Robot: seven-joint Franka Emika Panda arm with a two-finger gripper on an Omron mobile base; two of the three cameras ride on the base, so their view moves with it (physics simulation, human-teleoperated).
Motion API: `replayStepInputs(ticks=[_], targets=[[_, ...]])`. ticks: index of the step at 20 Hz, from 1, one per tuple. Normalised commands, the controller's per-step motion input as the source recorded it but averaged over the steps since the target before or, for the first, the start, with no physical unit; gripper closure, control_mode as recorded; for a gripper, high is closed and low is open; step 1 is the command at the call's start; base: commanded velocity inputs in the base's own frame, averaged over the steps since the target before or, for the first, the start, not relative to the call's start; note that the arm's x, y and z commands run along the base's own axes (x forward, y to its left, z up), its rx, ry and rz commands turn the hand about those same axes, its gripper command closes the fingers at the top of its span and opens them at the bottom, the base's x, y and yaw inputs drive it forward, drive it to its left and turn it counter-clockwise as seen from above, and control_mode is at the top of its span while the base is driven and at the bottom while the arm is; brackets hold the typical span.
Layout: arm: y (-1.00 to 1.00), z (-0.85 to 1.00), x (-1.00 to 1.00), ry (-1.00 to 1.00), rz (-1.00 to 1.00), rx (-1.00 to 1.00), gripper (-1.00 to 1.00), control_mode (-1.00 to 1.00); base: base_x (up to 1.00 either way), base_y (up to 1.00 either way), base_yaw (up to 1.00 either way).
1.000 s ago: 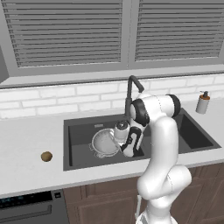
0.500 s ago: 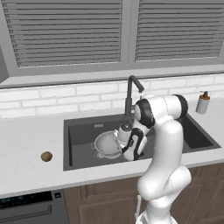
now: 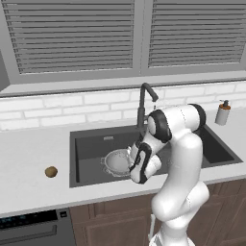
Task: Put the colander in the sink, put the kiwi in the colander, and turn on the sink faucet and pour water over the colander.
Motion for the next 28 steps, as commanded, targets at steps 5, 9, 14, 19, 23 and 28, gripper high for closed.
replayStepInputs(ticks=[5, 9, 14, 19, 23, 28], targets=[[0.18, 0.00, 0.28, 0.00, -0.11, 0.01, -1.00, -1.00, 0.00, 0.00, 0.00], [0.03, 0.02, 0.13, -0.01, -0.08, 0.00, -1.00, -1.00, 0.00, 0.00, 0.00], [0.00, 0.75, -0.38, -0.01, -0.02, 0.05, -1.00, -1.00, 0.00, 0.00, 0.00], [0.00, 1.00, -0.51, 0.00, 0.00, 0.08, -1.00, -1.00, 0.00, 0.00, 0.00], [0.02, 1.00, -0.24, 0.05, 0.00, 0.05, -1.00, -1.00, 0.00, 0.00, 0.00], [0.54, 1.00, -0.07, 0.14, 0.05, 0.00, -1.00, -1.00, 0.00, 0.00, 0.00]])
